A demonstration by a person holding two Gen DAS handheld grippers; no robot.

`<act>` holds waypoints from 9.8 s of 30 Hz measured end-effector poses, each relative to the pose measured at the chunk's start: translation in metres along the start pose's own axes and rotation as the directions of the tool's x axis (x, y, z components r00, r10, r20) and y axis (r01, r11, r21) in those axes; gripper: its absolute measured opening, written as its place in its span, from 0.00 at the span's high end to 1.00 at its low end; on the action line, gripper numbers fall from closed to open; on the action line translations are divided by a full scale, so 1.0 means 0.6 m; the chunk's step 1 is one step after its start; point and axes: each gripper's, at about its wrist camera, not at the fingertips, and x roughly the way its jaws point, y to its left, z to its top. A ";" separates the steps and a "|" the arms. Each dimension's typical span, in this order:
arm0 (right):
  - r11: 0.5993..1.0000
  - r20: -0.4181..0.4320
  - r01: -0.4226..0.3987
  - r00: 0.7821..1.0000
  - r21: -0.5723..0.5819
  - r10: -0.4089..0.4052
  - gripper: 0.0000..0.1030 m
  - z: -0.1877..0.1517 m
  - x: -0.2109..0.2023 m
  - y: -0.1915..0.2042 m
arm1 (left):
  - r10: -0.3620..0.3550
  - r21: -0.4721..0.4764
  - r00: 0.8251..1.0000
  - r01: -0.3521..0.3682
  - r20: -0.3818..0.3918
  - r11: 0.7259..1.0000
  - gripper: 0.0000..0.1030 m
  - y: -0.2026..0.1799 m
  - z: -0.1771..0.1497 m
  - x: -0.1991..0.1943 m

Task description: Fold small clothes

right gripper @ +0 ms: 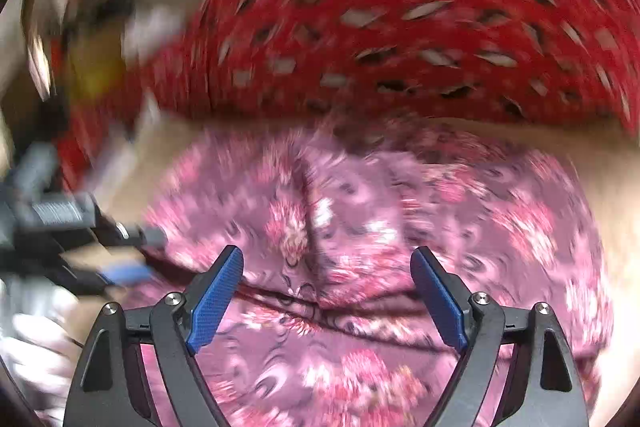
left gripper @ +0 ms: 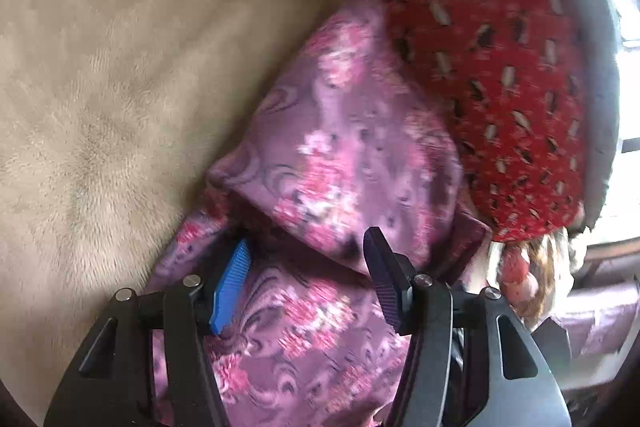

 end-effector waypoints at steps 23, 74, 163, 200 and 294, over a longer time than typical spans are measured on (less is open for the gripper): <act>0.724 0.124 -0.243 0.969 0.646 0.215 0.49 -0.078 -0.035 -0.339 | 0.130 0.069 0.990 -0.133 0.049 0.989 0.45 -0.062 0.004 0.012; 0.916 -0.386 -0.192 0.862 0.353 0.330 0.41 -0.452 -0.320 -0.212 | 0.181 0.254 0.965 -0.129 -0.191 0.958 0.45 0.229 -0.376 -0.172; 0.792 0.015 -0.124 0.990 0.598 0.144 0.48 0.041 0.055 -0.440 | 0.080 0.516 0.995 -0.037 -0.062 0.856 0.35 -0.175 0.127 0.047; 0.820 0.079 -0.238 0.970 0.521 0.232 0.88 -0.116 -0.108 -0.379 | 0.183 0.239 0.983 -0.174 -0.017 0.955 0.55 -0.036 -0.005 -0.039; 0.962 0.049 -0.101 0.995 0.255 0.091 0.54 0.008 0.004 -0.245 | 0.078 0.031 0.996 -0.076 -0.046 0.997 0.30 -0.038 0.104 -0.017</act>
